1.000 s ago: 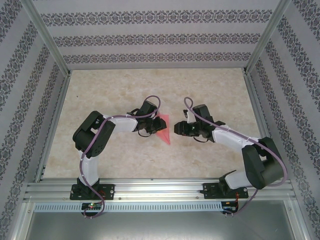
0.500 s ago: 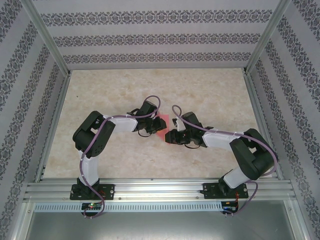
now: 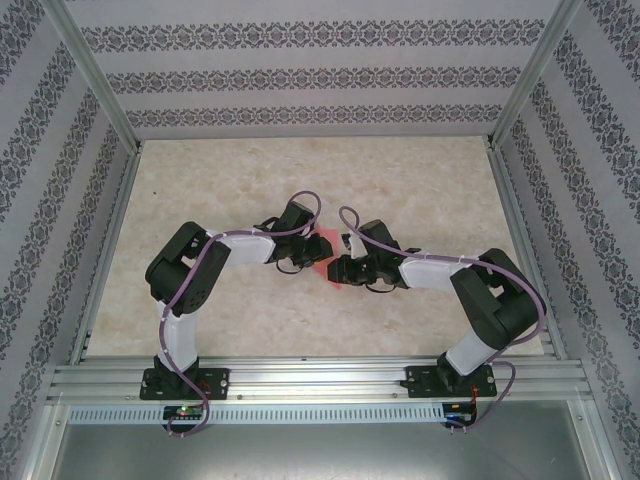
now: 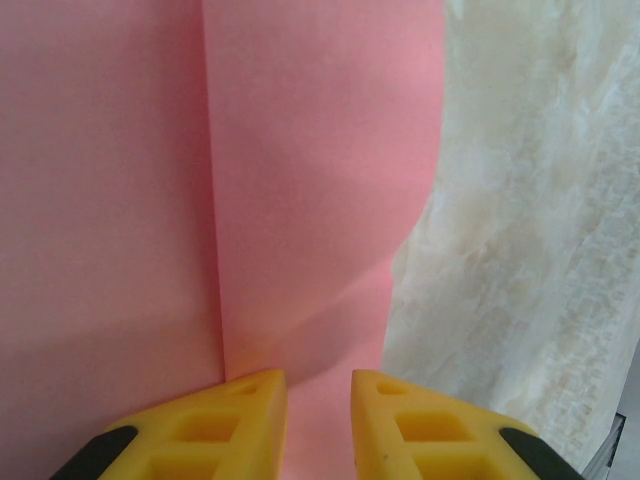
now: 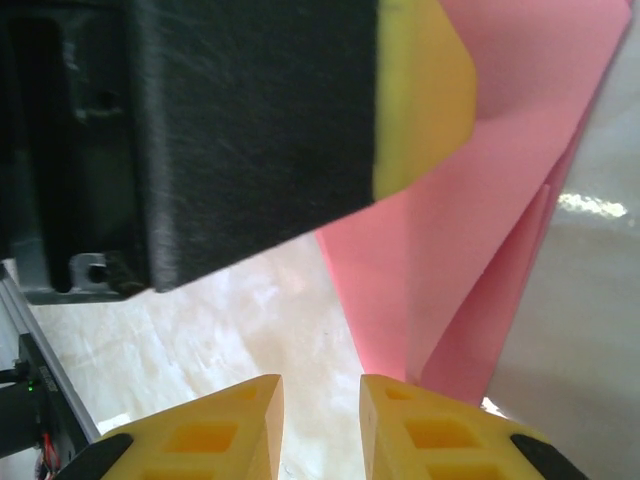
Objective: Fold a paper plane with a square sheet of paper (fold left side to right side)
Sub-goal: Fourth fold the wing at the center of the table.
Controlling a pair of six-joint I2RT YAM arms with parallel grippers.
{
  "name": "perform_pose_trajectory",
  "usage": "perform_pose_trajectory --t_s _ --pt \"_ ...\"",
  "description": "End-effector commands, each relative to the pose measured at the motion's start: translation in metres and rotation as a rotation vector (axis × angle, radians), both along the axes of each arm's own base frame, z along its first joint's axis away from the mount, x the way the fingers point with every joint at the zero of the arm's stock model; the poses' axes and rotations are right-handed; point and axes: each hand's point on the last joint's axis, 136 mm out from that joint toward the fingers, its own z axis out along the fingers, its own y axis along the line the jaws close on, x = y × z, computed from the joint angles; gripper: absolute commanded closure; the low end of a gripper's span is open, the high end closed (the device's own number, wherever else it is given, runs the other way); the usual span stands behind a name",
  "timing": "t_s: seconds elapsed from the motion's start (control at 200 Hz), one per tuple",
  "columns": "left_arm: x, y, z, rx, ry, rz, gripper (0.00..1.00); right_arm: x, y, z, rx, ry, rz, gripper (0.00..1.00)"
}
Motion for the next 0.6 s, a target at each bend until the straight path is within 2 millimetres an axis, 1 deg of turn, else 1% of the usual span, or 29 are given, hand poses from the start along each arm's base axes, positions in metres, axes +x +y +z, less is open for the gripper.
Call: perform_pose_trajectory --t_s 0.0,0.6 --pt "-0.013 0.015 -0.032 0.088 0.062 0.023 0.74 0.0 0.0 -0.005 -0.031 -0.01 0.009 0.73" --pt "-0.012 0.016 -0.031 0.094 0.062 0.023 0.74 -0.008 -0.008 -0.02 -0.074 0.026 0.011 0.73"
